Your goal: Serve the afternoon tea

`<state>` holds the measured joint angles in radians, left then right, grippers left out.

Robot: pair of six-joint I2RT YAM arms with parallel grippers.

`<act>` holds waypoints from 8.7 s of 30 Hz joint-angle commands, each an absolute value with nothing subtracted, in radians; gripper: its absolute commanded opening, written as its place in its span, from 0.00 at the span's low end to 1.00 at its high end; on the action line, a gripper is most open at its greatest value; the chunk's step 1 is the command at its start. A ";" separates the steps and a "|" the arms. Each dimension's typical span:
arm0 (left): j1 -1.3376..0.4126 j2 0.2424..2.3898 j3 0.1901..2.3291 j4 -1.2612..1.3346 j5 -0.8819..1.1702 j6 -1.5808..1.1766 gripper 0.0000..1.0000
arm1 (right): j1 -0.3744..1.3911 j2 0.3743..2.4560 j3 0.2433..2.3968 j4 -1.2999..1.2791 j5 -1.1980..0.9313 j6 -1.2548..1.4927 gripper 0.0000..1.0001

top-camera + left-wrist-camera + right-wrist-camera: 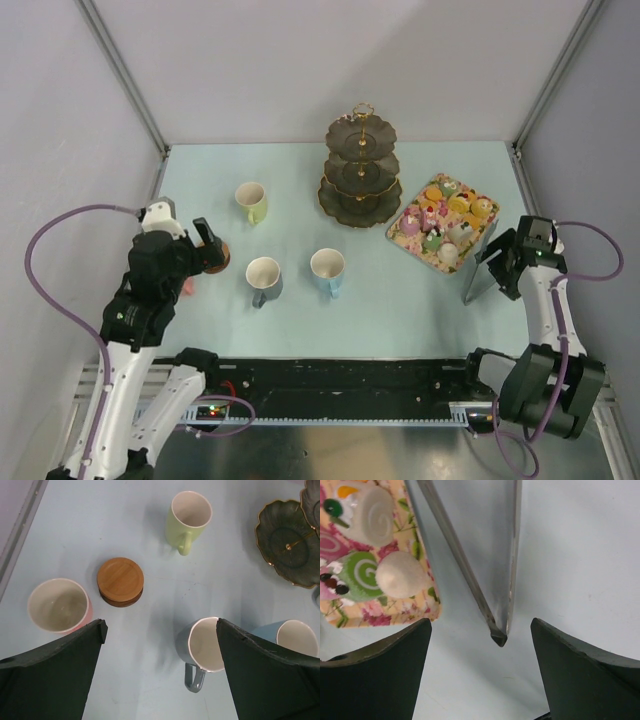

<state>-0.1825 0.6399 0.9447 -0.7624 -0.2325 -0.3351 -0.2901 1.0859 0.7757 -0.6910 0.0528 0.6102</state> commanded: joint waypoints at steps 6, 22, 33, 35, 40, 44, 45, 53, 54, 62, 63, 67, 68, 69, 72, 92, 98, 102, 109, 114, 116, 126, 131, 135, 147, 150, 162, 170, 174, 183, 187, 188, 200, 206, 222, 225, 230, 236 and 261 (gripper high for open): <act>-0.282 0.594 0.959 -0.796 -0.327 -0.289 1.00 | -0.283 1.225 0.810 -0.612 0.162 0.629 0.83; -0.283 0.638 0.986 -0.791 -0.386 -0.317 1.00 | -0.195 1.524 0.898 -0.546 0.307 0.662 0.88; -0.282 0.624 0.982 -0.789 -0.375 -0.288 1.00 | -0.216 1.630 0.909 -0.520 0.281 0.670 0.66; -0.282 0.624 0.983 -0.790 -0.364 -0.281 1.00 | -0.223 1.628 0.910 -0.523 0.280 0.673 0.58; -0.282 0.624 0.992 -0.790 -0.331 -0.268 1.00 | -0.224 1.585 0.910 -0.548 0.302 0.670 0.36; -0.282 0.628 1.002 -0.790 -0.311 -0.264 1.00 | -0.201 1.509 0.910 -0.576 0.338 0.663 0.30; -0.282 0.631 1.005 -0.789 -0.305 -0.264 1.00 | -0.190 1.483 0.910 -0.583 0.347 0.660 0.30; -0.282 0.652 1.028 -0.785 -0.267 -0.274 1.00 | -0.062 1.300 0.954 -0.669 0.415 0.613 0.29; -0.282 0.656 1.031 -0.784 -0.264 -0.276 1.00 | -0.040 1.280 0.966 -0.677 0.427 0.606 0.29; -0.282 0.689 1.052 -0.772 -0.256 -0.281 1.00 | 0.179 1.071 1.040 -0.664 0.385 0.486 0.32; -0.282 0.693 1.055 -0.770 -0.254 -0.282 1.00 | 0.195 1.057 1.048 -0.664 0.365 0.475 0.32; -0.282 0.708 1.063 -0.765 -0.243 -0.287 1.00 | 0.256 1.032 1.093 -0.697 0.285 0.453 0.35; -0.283 0.711 1.064 -0.763 -0.239 -0.288 1.00 | 0.269 1.034 1.105 -0.708 0.268 0.448 0.36; -0.283 0.715 1.066 -0.762 -0.236 -0.290 1.00 | 0.279 1.036 1.114 -0.722 0.250 0.445 0.36; -0.282 0.725 1.073 -0.759 -0.228 -0.294 1.00 | 0.312 1.046 1.141 -0.757 0.211 0.440 0.39; -0.283 0.669 1.030 -0.738 -0.379 -0.273 1.00 | 0.380 1.121 1.290 -1.019 0.231 0.367 0.40; -0.282 0.602 0.976 -0.692 -0.397 -0.276 1.00 | 0.396 1.151 1.321 -1.054 0.246 0.341 0.40; -0.283 0.615 0.979 -0.677 -0.322 -0.327 1.00 | 0.474 1.155 1.332 -1.030 0.289 0.325 0.40; -0.284 0.676 1.011 -0.638 -0.090 -0.521 1.00 | 0.771 1.132 1.337 -0.881 0.430 0.286 0.40; -0.295 0.736 1.016 -0.556 0.067 -0.675 1.00 | 0.990 1.145 1.342 -0.716 0.531 0.233 0.40; -0.317 0.759 1.013 -0.518 0.091 -0.724 1.00 | 1.060 1.159 1.341 -0.632 0.556 0.206 0.40; -0.429 0.829 0.997 -0.328 0.068 -0.911 1.00 | 1.259 1.248 1.346 -0.318 0.604 0.089 0.37; -0.475 0.850 0.985 -0.290 0.043 -0.963 1.00 | 1.290 1.268 1.351 -0.257 0.608 0.069 0.36; -0.506 0.850 0.960 -0.270 0.010 -1.003 1.00 | 1.301 1.270 1.350 -0.230 0.610 0.066 0.36; -0.539 0.846 0.915 -0.190 -0.042 -1.056 0.96 | 1.304 1.284 1.350 -0.214 0.583 0.122 0.33; -0.543 0.834 0.896 -0.158 -0.044 -1.077 0.90 | 1.296 1.286 1.350 -0.216 0.573 0.146 0.33; -0.546 0.816 0.846 -0.054 -0.028 -1.149 0.61 | 1.242 1.293 1.340 -0.208 0.502 0.222 0.32; -0.545 0.822 0.846 -0.037 -0.025 -1.171 0.50 | 1.229 1.310 1.339 -0.204 0.471 0.225 0.32; -0.546 0.822 0.841 -0.032 -0.026 -1.181 0.47 | 1.227 1.316 1.339 -0.200 0.462 0.223 0.32; -0.545 0.835 0.833 -0.023 -0.020 -1.189 0.40 | 1.221 1.316 1.335 -0.188 0.442 0.223 0.32; -0.546 0.831 0.830 -0.020 -0.020 -1.189 0.28 | 1.218 1.316 1.336 -0.182 0.432 0.223 0.32; -0.546 0.830 0.828 -0.017 -0.022 -1.190 0.25 | 1.218 1.317 1.335 -0.181 0.431 0.224 0.32; -0.546 0.815 0.808 -0.006 -0.028 -1.228 0.00 | 1.216 1.323 1.335 -0.189 0.429 0.236 0.33; -0.546 0.808 0.804 -0.006 -0.027 -1.257 0.00 | 1.216 1.332 1.335 -0.196 0.432 0.242 0.40; -0.546 0.796 0.807 0.005 -0.020 -1.305 0.00 | 1.208 1.363 1.336 -0.211 0.438 0.237 0.46; -0.546 0.799 0.807 0.007 -0.016 -1.304 0.00 | 1.203 1.361 1.337 -0.207 0.438 0.235 0.44; -0.546 0.803 0.808 0.008 -0.008 -1.300 0.00 | 1.196 1.354 1.337 -0.209 0.435 0.222 0.34; -0.545 0.767 0.795 0.006 -0.057 -1.224 0.50 | 1.161 1.307 1.341 -0.263 0.429 0.213 0.26; -0.451 0.495 0.843 -0.526 -0.605 -0.429 1.00 | 0.452 1.052 1.255 -1.052 0.250 0.482 0.26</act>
<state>-0.5022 0.4709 0.8055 -0.3985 -0.5056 -0.5812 0.5900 1.0786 1.2884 -0.8879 0.3340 0.4061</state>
